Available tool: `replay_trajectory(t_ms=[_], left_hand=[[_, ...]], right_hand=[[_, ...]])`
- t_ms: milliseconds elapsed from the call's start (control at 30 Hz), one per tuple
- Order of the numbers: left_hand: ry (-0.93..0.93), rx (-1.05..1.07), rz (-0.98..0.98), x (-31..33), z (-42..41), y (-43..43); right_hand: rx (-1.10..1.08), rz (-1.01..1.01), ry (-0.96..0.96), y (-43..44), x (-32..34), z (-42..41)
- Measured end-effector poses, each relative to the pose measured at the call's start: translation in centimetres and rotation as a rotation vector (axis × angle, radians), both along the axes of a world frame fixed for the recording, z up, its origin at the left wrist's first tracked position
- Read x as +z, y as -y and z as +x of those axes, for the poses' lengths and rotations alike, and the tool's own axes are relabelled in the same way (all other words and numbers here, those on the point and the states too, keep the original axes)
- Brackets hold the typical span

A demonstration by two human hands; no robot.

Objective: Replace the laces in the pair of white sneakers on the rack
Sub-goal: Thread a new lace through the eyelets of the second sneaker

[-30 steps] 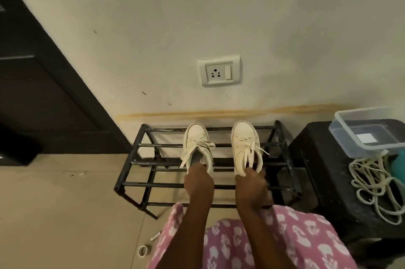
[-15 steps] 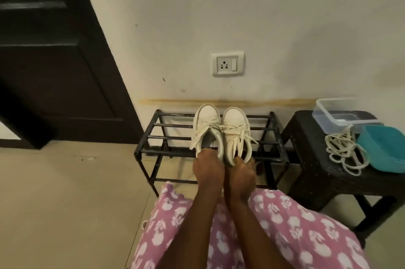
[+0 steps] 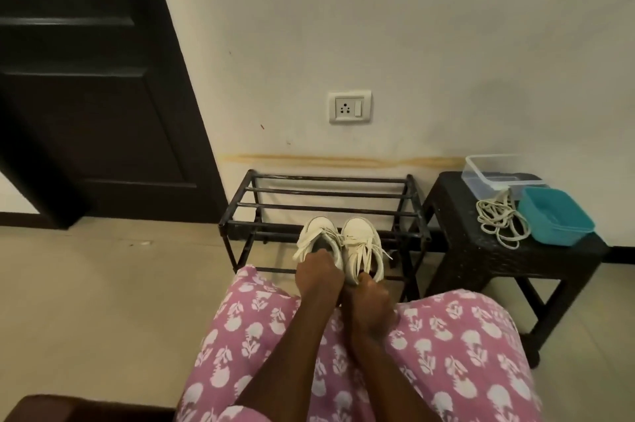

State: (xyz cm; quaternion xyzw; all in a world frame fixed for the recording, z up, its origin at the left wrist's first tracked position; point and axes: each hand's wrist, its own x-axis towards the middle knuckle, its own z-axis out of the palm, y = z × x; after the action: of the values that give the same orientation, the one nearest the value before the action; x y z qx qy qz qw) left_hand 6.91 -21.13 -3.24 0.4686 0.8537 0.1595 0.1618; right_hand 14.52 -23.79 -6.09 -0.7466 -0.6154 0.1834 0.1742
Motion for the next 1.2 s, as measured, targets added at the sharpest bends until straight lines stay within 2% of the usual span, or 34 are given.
replay_trajectory(t_ms=[267, 500, 633, 800, 1100, 1200], left_hand=[[0.116, -0.006, -0.012, -4.5, -0.8, -1.1], [0.112, -0.041, -0.155, -10.9, -2.4, -6.1], [0.082, -0.058, -0.197, -14.5, -3.0, -9.1], [0.073, -0.055, -0.120, -18.2, -3.6, -13.4], [0.052, -0.087, -0.063, -24.3, -4.9, -17.5], [0.015, -0.115, -0.058, -25.1, -5.0, -17.7]], right_hand=[[-0.063, -0.177, -0.033, -2.8, -4.1, -1.1], [-0.073, -0.277, -0.082, -9.0, -9.4, -2.2], [-0.101, -0.264, -0.126, -12.2, -12.5, -3.2], [-0.108, -0.199, -0.172, -16.3, -16.7, -4.3], [-0.052, -0.162, -0.035, -21.7, -22.1, -5.5], [-0.067, -0.134, -0.066, -22.2, -23.0, -6.1]])
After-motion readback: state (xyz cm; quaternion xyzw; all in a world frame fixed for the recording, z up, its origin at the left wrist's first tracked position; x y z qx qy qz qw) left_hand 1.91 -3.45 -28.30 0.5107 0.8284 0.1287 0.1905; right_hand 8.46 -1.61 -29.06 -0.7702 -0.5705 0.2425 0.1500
